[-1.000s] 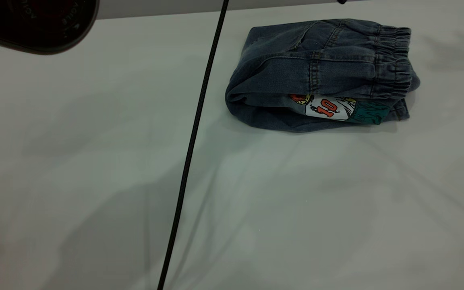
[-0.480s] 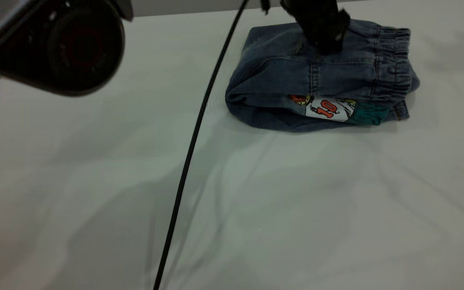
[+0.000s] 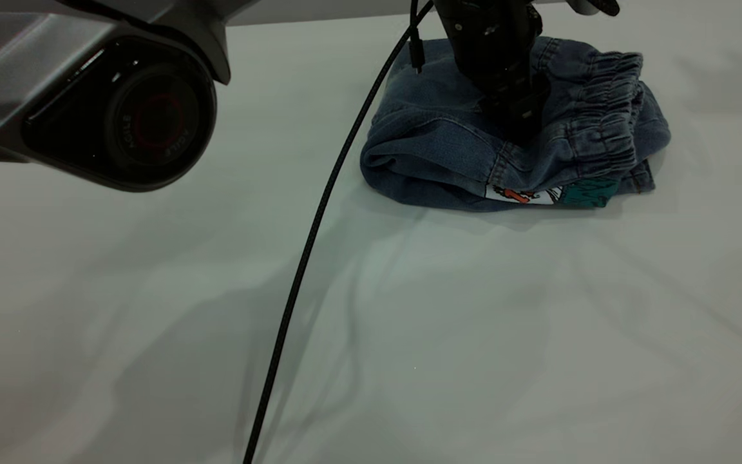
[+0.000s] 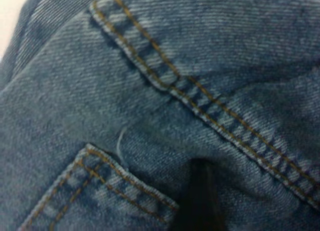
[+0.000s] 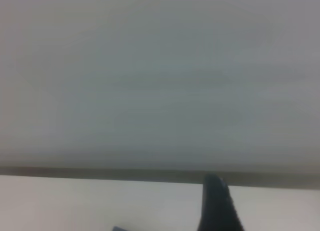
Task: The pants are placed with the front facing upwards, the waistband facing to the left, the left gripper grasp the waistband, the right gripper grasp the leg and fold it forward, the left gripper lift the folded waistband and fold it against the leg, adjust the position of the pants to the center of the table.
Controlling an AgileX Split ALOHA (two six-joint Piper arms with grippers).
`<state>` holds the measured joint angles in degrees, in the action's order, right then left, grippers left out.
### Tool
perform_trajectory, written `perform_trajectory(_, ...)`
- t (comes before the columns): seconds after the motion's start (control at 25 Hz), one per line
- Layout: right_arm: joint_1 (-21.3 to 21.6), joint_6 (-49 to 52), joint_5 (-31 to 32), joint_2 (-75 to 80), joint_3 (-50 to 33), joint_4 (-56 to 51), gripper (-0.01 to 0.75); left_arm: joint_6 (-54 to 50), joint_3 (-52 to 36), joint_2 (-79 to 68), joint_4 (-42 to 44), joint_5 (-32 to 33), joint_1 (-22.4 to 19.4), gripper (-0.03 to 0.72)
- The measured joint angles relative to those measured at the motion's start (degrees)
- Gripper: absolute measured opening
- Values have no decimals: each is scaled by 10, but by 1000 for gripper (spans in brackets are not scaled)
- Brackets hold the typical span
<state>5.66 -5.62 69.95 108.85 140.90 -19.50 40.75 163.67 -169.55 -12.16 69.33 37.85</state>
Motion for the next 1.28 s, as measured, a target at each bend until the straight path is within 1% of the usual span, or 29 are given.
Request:
perform_trajectory(0.12, 0, -4, 0, 0, 0, 0, 372, -76, 5, 2, 5, 8, 0, 519)
perform_trajectory(0.4, 0, -4, 0, 0, 0, 0, 372, -319, 5, 3, 55, 10, 1, 519)
perform_trajectory(0.48, 0, -4, 0, 0, 0, 0, 372, -376, 5, 3, 55, 10, 1, 519)
perform_trajectory(0.6, 0, -6, 0, 0, 0, 0, 372, -431, 5, 3, 41, 8, 3, 519)
perform_trajectory(0.8, 0, -8, 0, 0, 0, 0, 372, -472, 5, 4, -2, 7, 12, 519)
perform_trajectory(0.88, 0, -9, 0, 0, 0, 1, 372, -474, 5, 4, -19, 7, 15, 519)
perform_trajectory(1.28, 0, -10, 0, 0, 0, 3, 372, -418, 22, 35, -16, 9, 16, 519)
